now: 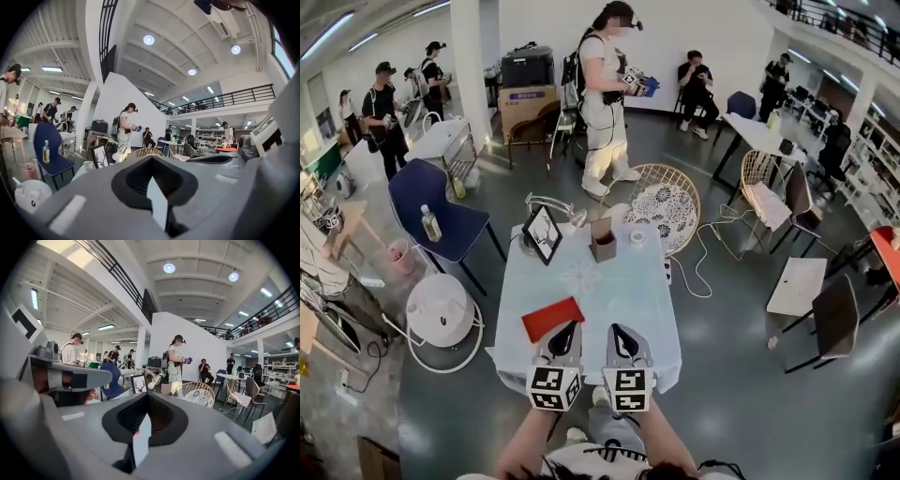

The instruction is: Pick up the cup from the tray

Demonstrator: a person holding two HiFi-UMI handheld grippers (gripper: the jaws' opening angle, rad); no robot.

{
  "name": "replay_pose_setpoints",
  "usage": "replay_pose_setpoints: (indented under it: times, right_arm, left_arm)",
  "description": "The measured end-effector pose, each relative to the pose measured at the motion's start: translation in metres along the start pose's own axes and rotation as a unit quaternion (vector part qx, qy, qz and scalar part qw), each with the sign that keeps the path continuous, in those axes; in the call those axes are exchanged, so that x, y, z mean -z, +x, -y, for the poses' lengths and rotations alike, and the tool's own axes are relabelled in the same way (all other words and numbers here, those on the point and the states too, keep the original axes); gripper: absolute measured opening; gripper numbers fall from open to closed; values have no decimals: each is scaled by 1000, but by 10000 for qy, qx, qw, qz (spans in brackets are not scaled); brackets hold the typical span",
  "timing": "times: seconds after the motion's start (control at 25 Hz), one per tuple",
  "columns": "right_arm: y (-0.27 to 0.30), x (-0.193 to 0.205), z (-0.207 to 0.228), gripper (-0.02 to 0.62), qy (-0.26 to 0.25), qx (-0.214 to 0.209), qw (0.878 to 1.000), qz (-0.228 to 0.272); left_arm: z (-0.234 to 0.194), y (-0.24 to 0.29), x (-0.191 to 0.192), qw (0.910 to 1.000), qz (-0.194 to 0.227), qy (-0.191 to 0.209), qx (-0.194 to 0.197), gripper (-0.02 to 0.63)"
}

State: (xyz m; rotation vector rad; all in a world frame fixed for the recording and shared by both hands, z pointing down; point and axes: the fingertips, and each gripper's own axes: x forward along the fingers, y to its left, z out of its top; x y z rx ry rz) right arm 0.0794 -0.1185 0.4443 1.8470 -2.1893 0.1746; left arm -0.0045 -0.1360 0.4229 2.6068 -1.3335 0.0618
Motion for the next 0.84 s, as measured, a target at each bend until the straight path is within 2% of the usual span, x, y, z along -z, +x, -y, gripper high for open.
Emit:
replay_pose_setpoints:
  times: [0.24,0.44,0.84]
  right_arm:
    - [-22,-6,-13,23,-39,25,9999,111]
    - [-33,-6,-17,23,-95,35,9999,66]
    - [-34,2,-21,23,-260,-112,9996,-73]
  left_arm:
    - [8,-21,-8,9997,168,181,19,0]
    - [15,-38,-12,9996,273,-69,24,0]
    - [9,-44,-14,9991,344,-162,-179,0]
